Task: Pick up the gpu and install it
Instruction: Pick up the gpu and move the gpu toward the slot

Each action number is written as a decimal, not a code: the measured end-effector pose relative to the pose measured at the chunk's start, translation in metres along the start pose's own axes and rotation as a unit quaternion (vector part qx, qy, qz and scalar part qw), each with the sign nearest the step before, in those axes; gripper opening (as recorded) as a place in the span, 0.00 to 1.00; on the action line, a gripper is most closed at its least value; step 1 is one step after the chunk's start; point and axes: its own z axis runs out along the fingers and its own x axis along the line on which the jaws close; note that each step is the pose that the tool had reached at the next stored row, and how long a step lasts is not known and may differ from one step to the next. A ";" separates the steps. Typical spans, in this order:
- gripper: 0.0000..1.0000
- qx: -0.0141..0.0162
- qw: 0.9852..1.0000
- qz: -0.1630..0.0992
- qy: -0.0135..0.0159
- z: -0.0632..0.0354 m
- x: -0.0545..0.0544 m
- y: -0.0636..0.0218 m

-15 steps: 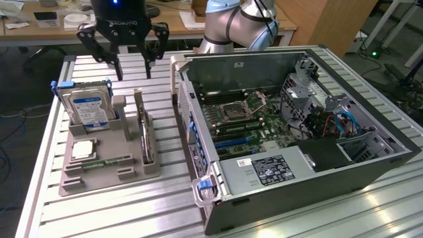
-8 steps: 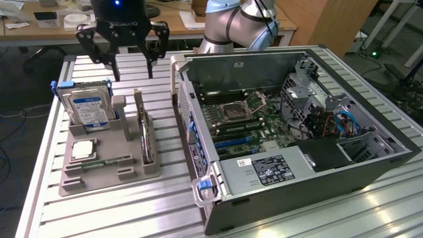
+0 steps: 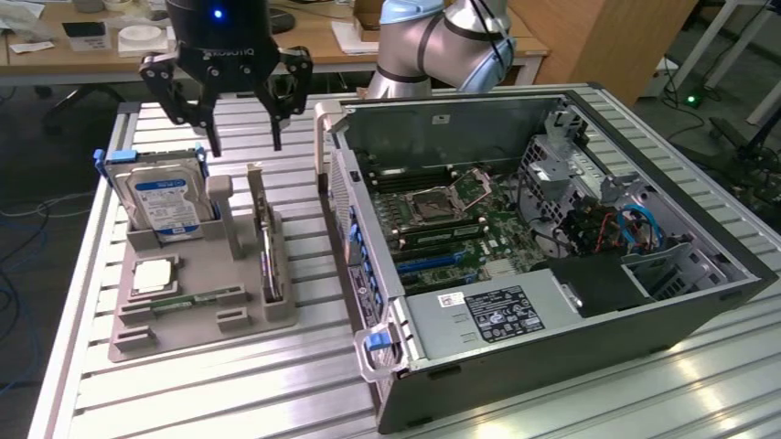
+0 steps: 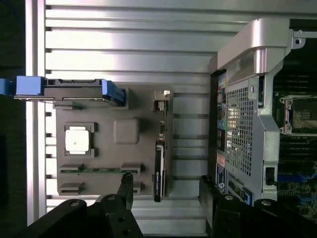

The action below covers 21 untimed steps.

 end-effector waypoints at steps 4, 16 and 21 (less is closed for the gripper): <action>0.65 0.000 1.000 0.000 0.002 0.0029 0.000 -0.0002; 0.65 -0.002 1.000 -0.001 0.002 0.0132 0.000 -0.0021; 0.65 -0.002 1.000 -0.002 0.002 0.0173 0.000 -0.0032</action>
